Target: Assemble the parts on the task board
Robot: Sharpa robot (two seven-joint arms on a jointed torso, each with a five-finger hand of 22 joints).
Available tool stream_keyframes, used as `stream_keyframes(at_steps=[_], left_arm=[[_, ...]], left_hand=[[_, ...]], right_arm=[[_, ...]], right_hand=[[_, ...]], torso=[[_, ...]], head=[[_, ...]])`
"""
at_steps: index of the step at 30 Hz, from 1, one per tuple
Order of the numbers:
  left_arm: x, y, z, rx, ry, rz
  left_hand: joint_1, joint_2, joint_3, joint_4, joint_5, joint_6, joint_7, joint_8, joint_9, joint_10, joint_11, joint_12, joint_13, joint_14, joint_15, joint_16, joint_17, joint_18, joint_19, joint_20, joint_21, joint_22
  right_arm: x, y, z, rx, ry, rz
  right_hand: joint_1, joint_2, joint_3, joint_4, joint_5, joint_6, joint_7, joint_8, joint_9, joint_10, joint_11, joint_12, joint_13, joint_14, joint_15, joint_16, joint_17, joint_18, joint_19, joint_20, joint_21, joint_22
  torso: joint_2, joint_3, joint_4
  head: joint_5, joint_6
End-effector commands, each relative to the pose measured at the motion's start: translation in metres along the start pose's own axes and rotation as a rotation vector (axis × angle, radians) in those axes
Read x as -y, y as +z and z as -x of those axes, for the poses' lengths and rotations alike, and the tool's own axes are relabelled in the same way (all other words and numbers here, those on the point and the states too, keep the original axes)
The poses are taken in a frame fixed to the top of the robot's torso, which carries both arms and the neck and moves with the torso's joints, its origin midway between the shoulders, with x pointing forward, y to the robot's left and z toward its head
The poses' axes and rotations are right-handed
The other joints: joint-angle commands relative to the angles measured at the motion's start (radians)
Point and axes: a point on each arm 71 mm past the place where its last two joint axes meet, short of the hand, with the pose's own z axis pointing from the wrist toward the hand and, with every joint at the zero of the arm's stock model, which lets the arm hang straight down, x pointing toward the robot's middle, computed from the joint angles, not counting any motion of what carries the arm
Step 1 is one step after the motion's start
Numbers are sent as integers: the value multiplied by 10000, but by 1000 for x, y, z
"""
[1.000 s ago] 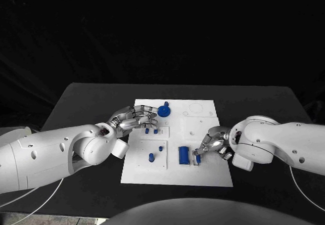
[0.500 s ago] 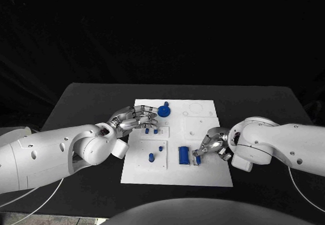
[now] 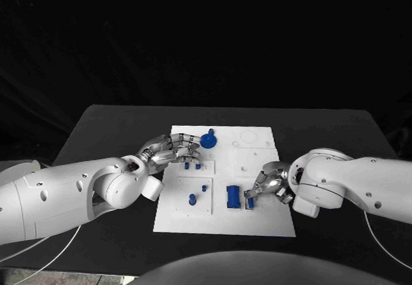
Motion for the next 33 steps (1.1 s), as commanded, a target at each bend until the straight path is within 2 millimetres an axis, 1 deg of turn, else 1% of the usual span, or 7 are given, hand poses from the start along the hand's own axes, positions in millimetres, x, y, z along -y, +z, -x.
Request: stream_keyframes(at_steps=[1, 3, 8, 13, 23, 30, 33], left_arm=[[0, 1, -3, -253, -105, -62], [0, 1, -3, -262, -107, -50], [0, 1, -3, -282, -112, -15], [0, 1, -3, -296, -116, 12], [-1, 2, -4, -333, -125, 52], [-1, 2, -4, -343, -130, 69], [-1, 2, -4, -335, -129, 71]], left_hand=[[100, 16, 55, 7, 23, 66, 563, -49, -16, 78, 23, -36, -17, 62, -5, 32, -14, -204, -6, -87, 70, 18], [99, 14, 65, 4, 27, 69, 570, -53, -19, 82, 27, -43, -23, 66, -1, 30, -16, -209, -8, -89, 72, 24], [99, 14, 65, 4, 27, 69, 570, -53, -19, 82, 27, -43, -23, 66, -1, 30, -16, -209, -8, -89, 72, 24], [99, 14, 65, 4, 27, 69, 570, -53, -19, 82, 27, -43, -23, 66, -1, 30, -16, -209, -8, -89, 72, 24], [95, 14, 79, 3, 31, 71, 581, -59, -25, 88, 33, -54, -31, 77, 10, 31, -19, -218, -9, -90, 75, 32], [94, 14, 85, 2, 31, 72, 584, -62, -28, 89, 37, -58, -34, 82, 14, 32, -19, -222, -9, -91, 77, 36], [94, 14, 85, 2, 31, 72, 584, -62, -28, 89, 37, -58, -34, 82, 14, 32, -19, -222, -9, -91, 77, 36]], right_arm=[[1, 1, -1, -64, -183, -83], [1, 1, -1, -71, -225, -98], [2, 1, -1, -122, -314, -139], [2, 2, -1, -168, -371, -156], [2, 2, -2, -247, -516, -174], [1, 2, -3, -264, -587, -157], [1, 1, -3, -219, -568, -131]], right_hand=[[-48, 58, 25, 30, -156, -33, -19, -5, -26, 1084, 17, 38, 2634, 676, 10, -29, 766, -47, -15, 18, -43, 1577], [-114, 54, -29, 86, -342, -36, -12, -16, -50, 1084, 25, 38, 2634, 677, 15, -32, 762, -43, -22, 23, -67, 1570], [-470, 46, -308, 394, -1342, -24, 16, -57, -142, 1084, 54, 38, 2634, 678, 41, -47, 741, -42, -24, 43, -86, 1565], [-760, 36, -568, 651, -2013, -6, 39, -88, -223, 1084, 74, 38, 2634, 688, 57, -22, 772, -35, -33, 62, -117, 1558], [-875, -1, -847, 780, -2693, -12, 62, -122, -316, 1084, 96, 38, 2634, 692, 75, -10, 783, -18, -60, 80, -210, 1536], [-715, 9, -847, 676, -2680, -3, 45, -113, -330, 1084, 86, 38, 2634, 696, 70, 6, 802, -14, -66, 81, -227, 1532], [-764, -40, -941, 703, -2811, 34, 52, -88, -332, 1084, 89, 38, 2634, 696, 72, 8, 804, -15, -66, 83, -225, 1534]], torso=[[1, -2, 0], [1, -3, -2], [1, -1, 1], [-1, 0, 1], [2, -1, 2], [-2, -1, 3], [0, -1, 3]], head=[[-11, 1], [-4, 1], [9, 1], [26, 1], [28, 1], [20, 1], [26, 1]])
